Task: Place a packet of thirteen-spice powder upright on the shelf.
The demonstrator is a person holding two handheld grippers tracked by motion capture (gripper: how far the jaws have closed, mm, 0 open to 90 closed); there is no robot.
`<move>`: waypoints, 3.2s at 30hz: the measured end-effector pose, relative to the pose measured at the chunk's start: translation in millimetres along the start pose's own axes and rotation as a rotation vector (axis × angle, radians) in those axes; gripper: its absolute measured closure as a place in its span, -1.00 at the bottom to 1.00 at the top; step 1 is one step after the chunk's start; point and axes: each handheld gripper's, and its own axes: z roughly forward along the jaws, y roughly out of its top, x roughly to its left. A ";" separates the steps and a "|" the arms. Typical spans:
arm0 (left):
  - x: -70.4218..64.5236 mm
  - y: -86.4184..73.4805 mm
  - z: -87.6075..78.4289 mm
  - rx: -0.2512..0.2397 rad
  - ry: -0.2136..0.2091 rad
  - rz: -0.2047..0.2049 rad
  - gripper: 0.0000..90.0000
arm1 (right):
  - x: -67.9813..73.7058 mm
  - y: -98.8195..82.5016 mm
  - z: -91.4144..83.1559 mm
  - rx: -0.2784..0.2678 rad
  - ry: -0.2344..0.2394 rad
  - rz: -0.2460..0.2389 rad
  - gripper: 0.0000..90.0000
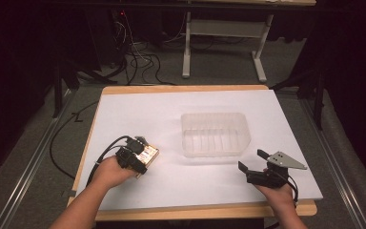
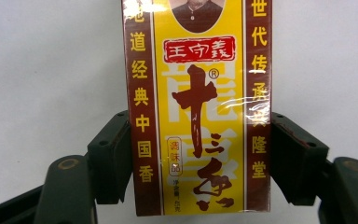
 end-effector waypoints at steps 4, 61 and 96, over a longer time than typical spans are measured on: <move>-2.7 -2.6 -0.5 -0.022 0.010 0.001 -0.28 | -0.4 -0.1 -0.2 -0.002 -0.002 0.001 -0.77; -85.5 -50.2 -33.8 -0.744 -0.055 -0.023 -0.28 | 23.4 16.9 7.5 -0.024 0.042 0.042 -0.65; -137.8 -12.2 -27.6 -0.806 -0.067 0.127 -0.28 | 35.3 42.4 8.9 -0.104 0.124 0.085 -0.58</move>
